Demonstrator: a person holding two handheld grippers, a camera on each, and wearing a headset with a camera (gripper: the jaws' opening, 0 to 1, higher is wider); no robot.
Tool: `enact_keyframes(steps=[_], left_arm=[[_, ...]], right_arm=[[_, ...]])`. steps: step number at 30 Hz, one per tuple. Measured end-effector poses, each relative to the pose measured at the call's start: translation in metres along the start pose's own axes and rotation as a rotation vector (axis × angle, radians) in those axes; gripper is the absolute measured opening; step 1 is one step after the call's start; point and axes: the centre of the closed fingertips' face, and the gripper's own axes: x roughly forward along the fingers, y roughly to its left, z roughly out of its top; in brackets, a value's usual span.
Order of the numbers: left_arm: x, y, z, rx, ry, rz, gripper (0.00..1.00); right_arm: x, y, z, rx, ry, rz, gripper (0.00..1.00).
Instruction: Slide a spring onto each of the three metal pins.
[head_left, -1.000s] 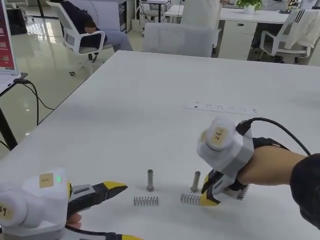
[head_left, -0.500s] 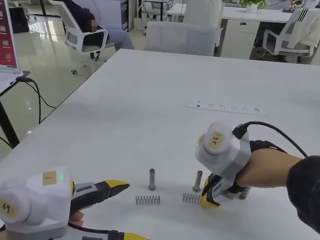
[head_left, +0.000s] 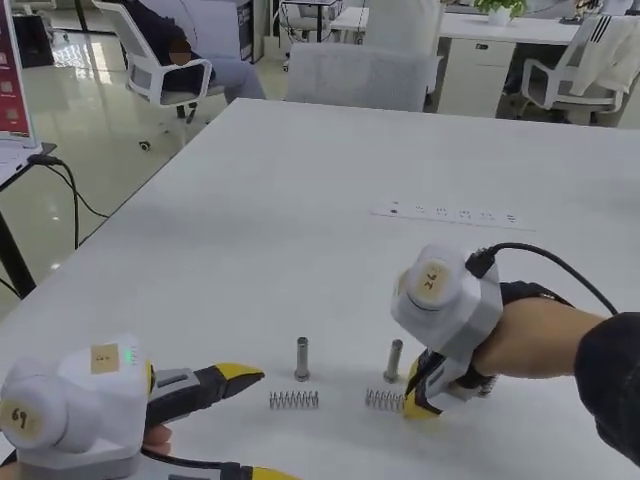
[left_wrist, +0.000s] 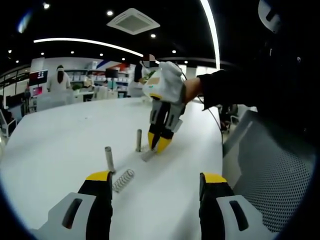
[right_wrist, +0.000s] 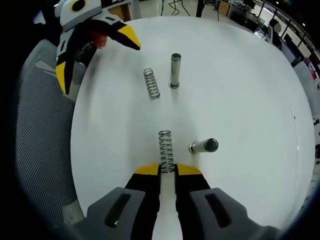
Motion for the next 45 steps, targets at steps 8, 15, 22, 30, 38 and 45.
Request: enact_keyframes(steps=[8, 15, 22, 30, 38, 45], left_arm=[[0.011, -0.007, 0.005, 0.015, 0.007, -0.036, 0.65], [0.027, -0.016, 0.013, 0.053, 0.019, -0.092, 0.60], [0.041, -0.025, 0.018, 0.097, 0.040, -0.155, 0.54], [0.053, -0.036, 0.023, 0.140, 0.040, -0.210, 0.43], [0.057, -0.043, 0.027, 0.179, 0.030, -0.246, 0.33], [0.059, -0.049, 0.031, 0.200, 0.011, -0.268, 0.20]], right_arm=[[-0.020, 0.015, 0.005, -0.031, -0.019, 0.009, 0.07], [-0.038, 0.033, 0.012, -0.054, -0.054, 0.039, 0.07], [-0.050, 0.044, 0.009, -0.068, -0.065, 0.043, 0.07], [-0.059, 0.055, 0.011, -0.079, -0.079, 0.054, 0.07], [-0.061, 0.062, 0.017, -0.105, -0.087, 0.064, 0.07], [-0.065, 0.066, 0.022, -0.127, -0.092, 0.064, 0.07]])
